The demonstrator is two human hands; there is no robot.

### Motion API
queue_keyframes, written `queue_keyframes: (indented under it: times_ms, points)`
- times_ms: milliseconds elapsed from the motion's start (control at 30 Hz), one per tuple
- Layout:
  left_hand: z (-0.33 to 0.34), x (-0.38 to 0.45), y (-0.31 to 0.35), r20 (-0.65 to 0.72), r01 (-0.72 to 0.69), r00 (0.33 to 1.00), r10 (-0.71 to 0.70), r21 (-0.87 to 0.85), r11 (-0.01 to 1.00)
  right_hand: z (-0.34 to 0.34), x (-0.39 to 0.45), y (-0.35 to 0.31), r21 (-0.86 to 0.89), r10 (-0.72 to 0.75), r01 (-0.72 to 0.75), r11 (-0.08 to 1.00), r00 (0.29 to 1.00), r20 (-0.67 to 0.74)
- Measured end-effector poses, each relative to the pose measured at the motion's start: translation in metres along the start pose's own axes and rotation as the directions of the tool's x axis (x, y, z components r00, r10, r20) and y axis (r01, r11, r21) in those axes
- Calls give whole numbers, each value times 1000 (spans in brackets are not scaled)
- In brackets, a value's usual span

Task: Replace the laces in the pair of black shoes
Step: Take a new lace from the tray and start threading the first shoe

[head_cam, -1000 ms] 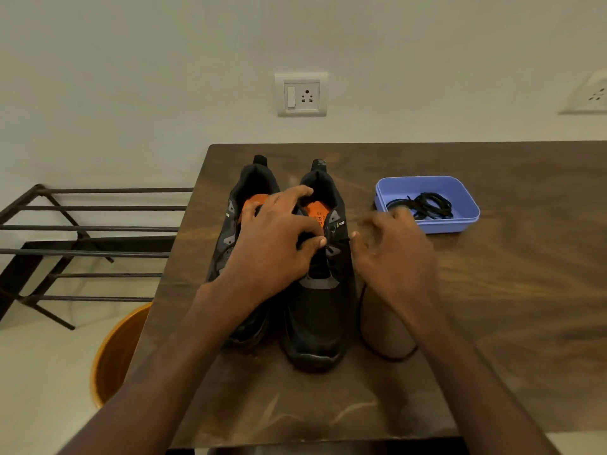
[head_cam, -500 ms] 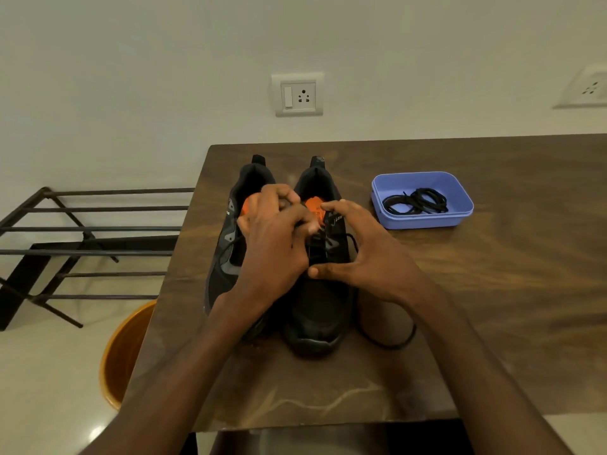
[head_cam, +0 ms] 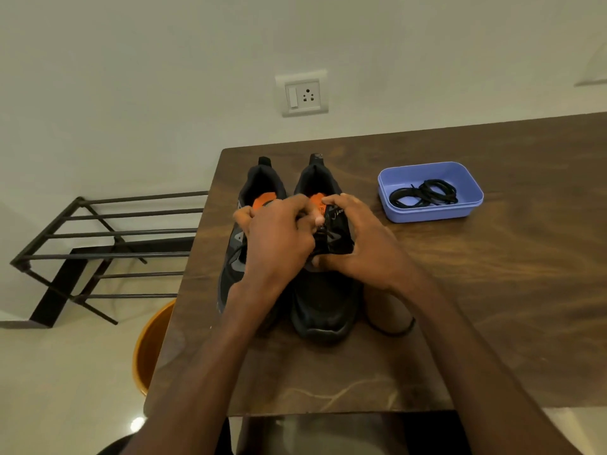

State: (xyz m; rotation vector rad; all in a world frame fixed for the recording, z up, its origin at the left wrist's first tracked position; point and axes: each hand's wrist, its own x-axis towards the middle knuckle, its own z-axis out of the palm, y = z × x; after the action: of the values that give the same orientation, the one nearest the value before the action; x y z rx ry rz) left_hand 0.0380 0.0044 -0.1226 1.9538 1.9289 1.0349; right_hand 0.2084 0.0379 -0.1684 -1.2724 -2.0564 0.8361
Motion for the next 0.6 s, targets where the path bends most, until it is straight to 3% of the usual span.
queue_keyframes:
  times_ms: [67,133,200,300,367,433,500,567,600]
  points:
    - [-5,2,1,-20,121,989,-144,-434,893,0,1,0,-17,-17,16,1000,999,-45]
    - [-8,-1,-2,-5,128,987,-163,-596,793,1,2,0,-30,-19,17,999,999,-41]
    - [-8,-3,-7,-6,61,997,-75,-509,858,2,3,2,-59,-29,28,998,999,-14]
    - [-5,-3,-16,31,-123,991,128,-119,985,7,4,0,-34,-15,15,999,1000,-11]
    - [-2,-1,-19,52,-203,979,200,80,976,8,2,-2,-29,7,-7,1000,1000,10]
    - [-1,2,-24,-1,-233,972,235,128,964,8,0,-5,-74,34,-30,997,998,55]
    - [1,2,-24,-73,-212,974,216,60,975,7,-2,-7,-116,29,-22,993,998,59]
    - [-5,4,-18,-149,-115,986,78,-265,957,6,-1,-8,-134,13,-7,991,999,48]
    - [-12,7,-14,-151,-42,988,-33,-466,884,5,0,-8,-130,14,-8,991,999,47]
